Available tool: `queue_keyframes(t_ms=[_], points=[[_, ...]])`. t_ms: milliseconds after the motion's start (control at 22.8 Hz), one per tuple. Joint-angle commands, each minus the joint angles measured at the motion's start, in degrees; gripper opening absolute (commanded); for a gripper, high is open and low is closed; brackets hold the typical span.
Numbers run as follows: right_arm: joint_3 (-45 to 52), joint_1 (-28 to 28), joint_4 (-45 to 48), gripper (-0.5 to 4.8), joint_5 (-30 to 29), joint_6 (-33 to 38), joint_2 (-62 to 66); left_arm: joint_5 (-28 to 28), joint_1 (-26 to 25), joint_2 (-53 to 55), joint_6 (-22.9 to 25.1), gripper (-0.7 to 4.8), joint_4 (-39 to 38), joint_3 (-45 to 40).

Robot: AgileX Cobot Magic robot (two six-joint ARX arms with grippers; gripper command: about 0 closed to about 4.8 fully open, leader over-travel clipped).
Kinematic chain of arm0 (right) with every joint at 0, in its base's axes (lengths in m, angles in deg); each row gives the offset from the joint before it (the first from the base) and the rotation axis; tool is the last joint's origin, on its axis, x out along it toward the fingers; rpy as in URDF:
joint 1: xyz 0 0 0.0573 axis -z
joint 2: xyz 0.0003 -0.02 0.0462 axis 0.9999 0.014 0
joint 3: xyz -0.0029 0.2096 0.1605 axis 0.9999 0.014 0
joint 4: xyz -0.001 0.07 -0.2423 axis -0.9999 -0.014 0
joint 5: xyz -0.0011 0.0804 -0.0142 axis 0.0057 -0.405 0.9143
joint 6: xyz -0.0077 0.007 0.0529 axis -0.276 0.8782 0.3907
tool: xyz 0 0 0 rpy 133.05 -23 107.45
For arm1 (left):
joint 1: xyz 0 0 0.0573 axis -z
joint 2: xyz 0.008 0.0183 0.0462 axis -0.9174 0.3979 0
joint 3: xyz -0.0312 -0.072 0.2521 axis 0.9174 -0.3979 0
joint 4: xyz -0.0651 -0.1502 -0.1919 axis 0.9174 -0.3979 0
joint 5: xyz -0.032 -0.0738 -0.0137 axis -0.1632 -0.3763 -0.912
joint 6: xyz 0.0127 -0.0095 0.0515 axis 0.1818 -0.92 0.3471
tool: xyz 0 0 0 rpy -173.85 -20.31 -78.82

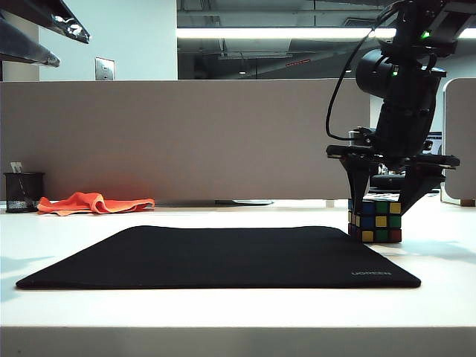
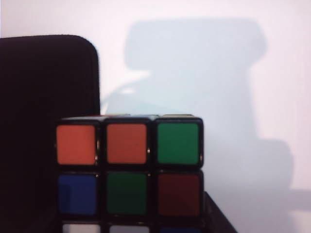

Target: Pick up the cube on the right side of the mouse pad, then place it in the center of the mouse pad.

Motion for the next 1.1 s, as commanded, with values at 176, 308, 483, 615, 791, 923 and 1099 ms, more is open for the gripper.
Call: queue_keyframes(t_ms=[176,308,483,615,791,923,1099], points=[[-0.2,0.0,0.1,2.69,2.8,-2.2,-6.3,-0.3,0.0,-0.1,0.3,3.1,0.3,0.4],[-0.2,0.0,0.1,2.69,1.9,-2.3,-12.3,-0.3,0.0,-0.1,0.3,3.1,0.3,0.4],[-0.2,-1.6,1.7,2.69,-2.6,-2.3,-17.9,-0.3,0.0,-0.1,0.3,3.1,0.3,0.4],[-0.5,-4.1,3.7,2.69,-4.2,-2.1,-20.0,-0.3,0.0,-0.1,0.3,3.1,0.3,0.4],[-3.4,-11.8,5.0,2.69,-4.0,-2.1,-17.7,-0.3,0.0,-0.1,0.2,3.1,0.3,0.4],[-4.9,-15.2,5.3,2.69,-3.7,-2.1,-14.5,-0.3,0.0,-0.1,0.2,3.1,-0.1,0.4],[-5.8,-19.9,5.2,2.69,-2.1,-2.3,-6.9,-0.3,0.0,-0.1,0.3,3.1,-1.8,0.4]])
